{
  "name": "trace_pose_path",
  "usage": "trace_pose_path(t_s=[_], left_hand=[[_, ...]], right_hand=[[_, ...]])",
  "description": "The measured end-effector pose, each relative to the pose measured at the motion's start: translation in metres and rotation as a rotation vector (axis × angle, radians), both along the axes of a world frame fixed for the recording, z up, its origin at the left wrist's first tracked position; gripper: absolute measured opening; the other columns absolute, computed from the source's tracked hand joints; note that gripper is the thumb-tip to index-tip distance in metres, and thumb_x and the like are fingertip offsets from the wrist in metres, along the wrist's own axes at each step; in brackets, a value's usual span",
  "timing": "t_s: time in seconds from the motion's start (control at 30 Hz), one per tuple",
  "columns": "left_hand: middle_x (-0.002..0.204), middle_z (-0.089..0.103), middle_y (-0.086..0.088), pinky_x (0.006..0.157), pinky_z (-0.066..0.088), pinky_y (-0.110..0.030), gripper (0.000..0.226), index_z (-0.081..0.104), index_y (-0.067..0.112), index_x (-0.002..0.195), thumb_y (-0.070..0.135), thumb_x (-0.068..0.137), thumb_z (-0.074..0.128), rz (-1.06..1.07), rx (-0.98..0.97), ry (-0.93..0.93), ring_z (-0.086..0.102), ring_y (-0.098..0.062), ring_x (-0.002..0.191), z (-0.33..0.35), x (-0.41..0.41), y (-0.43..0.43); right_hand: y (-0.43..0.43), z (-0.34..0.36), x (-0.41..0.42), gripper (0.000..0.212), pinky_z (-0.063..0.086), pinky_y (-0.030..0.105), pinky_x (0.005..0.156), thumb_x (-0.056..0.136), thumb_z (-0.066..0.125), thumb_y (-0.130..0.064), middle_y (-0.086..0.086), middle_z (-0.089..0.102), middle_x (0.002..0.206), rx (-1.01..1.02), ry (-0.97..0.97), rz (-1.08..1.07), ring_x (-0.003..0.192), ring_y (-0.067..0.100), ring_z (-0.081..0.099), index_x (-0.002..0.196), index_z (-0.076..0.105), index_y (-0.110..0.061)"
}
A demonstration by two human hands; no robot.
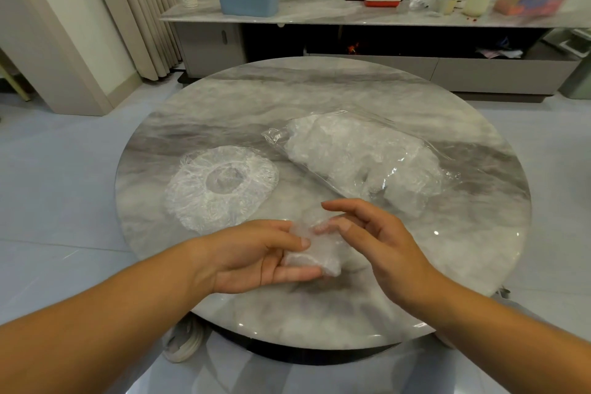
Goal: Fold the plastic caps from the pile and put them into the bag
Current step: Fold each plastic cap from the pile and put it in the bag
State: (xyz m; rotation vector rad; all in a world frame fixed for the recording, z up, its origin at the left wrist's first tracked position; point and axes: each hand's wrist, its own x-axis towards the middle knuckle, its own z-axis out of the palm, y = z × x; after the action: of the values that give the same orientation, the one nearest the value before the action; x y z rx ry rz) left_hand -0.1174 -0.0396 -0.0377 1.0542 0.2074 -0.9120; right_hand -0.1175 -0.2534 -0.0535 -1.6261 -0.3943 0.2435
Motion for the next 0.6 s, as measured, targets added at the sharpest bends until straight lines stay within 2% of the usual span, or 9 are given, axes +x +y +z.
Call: trace_pose_path(t_s=[0.07,0.13,0.17,0.2,0.27,0.33,0.43,0.53,0.6], left_hand=[[0.138,0.057,-0.026,0.100,0.055,-0.040,0.047,0.052,-0.004,0.138,0.003,0.092,0.063,-0.010,-0.154,0.030,0.058,-0.046,0.124,0.002,0.002,0.006],[0.142,0.053,-0.029,0.099,0.055,-0.041,0.068,0.043,-0.007,0.144,0.019,0.089,0.074,0.020,-0.212,0.065,0.053,-0.049,0.128,0.002,0.004,0.007],[0.139,0.054,-0.030,0.096,0.057,-0.041,0.071,0.042,-0.007,0.143,0.028,0.090,0.074,0.046,-0.200,0.083,0.055,-0.048,0.126,0.002,0.005,0.005],[0.135,0.058,-0.030,0.091,0.059,-0.039,0.067,0.045,-0.006,0.140,0.032,0.092,0.072,0.077,-0.159,0.081,0.060,-0.044,0.122,0.001,0.005,0.003],[0.126,0.065,-0.026,0.086,0.061,-0.033,0.049,0.052,-0.008,0.132,0.023,0.095,0.064,0.116,-0.048,0.032,0.068,-0.035,0.113,-0.001,0.004,-0.002],[0.126,0.066,-0.026,0.086,0.060,-0.031,0.038,0.053,-0.009,0.132,0.005,0.097,0.057,0.157,0.005,-0.009,0.069,-0.033,0.111,-0.003,0.005,-0.006],[0.123,0.065,-0.031,0.081,0.062,-0.035,0.035,0.057,-0.007,0.127,-0.012,0.093,0.056,0.284,0.031,-0.028,0.070,-0.039,0.106,-0.001,0.009,-0.009],[0.123,0.064,-0.031,0.074,0.063,-0.035,0.037,0.059,-0.004,0.124,-0.015,0.089,0.060,0.354,0.080,-0.119,0.071,-0.042,0.101,0.007,0.012,-0.014],[0.123,0.064,-0.029,0.074,0.063,-0.035,0.037,0.061,-0.002,0.122,-0.015,0.087,0.062,0.367,0.106,-0.195,0.072,-0.040,0.099,0.013,0.012,-0.019]], right_hand=[[-0.004,-0.004,-0.002,0.041,0.046,0.034,0.103,0.094,0.055,-0.043,-0.001,0.076,0.107,-0.117,-0.066,0.026,0.113,0.016,0.067,0.133,0.059,-0.029],[-0.008,-0.007,-0.005,0.045,0.046,0.032,0.101,0.094,0.047,-0.054,-0.008,0.072,0.112,-0.278,-0.180,0.047,0.115,0.012,0.064,0.136,0.055,-0.038],[-0.010,-0.009,-0.006,0.046,0.046,0.030,0.101,0.095,0.043,-0.056,-0.013,0.068,0.117,-0.360,-0.236,0.061,0.118,0.008,0.061,0.137,0.053,-0.041],[-0.011,-0.011,-0.006,0.046,0.045,0.030,0.102,0.096,0.040,-0.057,-0.017,0.064,0.123,-0.425,-0.279,0.083,0.121,0.005,0.059,0.138,0.051,-0.042],[-0.013,-0.014,-0.009,0.047,0.045,0.033,0.105,0.098,0.038,-0.056,-0.021,0.058,0.131,-0.476,-0.296,0.149,0.126,0.003,0.055,0.142,0.046,-0.043],[-0.014,-0.014,-0.010,0.047,0.044,0.032,0.108,0.096,0.041,-0.057,-0.021,0.058,0.135,-0.421,-0.239,0.167,0.130,0.001,0.053,0.141,0.046,-0.043],[-0.012,-0.003,-0.008,0.046,0.044,0.028,0.108,0.089,0.051,-0.057,-0.020,0.063,0.131,-0.221,-0.120,0.025,0.127,0.002,0.056,0.130,0.060,-0.039],[-0.012,0.010,-0.001,0.030,0.049,0.036,0.105,0.088,0.061,-0.055,-0.012,0.070,0.121,-0.091,0.081,-0.094,0.119,0.009,0.064,0.108,0.076,-0.037],[-0.015,0.022,0.000,0.028,0.054,0.041,0.102,0.091,0.065,-0.052,-0.005,0.072,0.120,-0.009,0.324,-0.076,0.116,0.018,0.068,0.101,0.080,-0.030]])
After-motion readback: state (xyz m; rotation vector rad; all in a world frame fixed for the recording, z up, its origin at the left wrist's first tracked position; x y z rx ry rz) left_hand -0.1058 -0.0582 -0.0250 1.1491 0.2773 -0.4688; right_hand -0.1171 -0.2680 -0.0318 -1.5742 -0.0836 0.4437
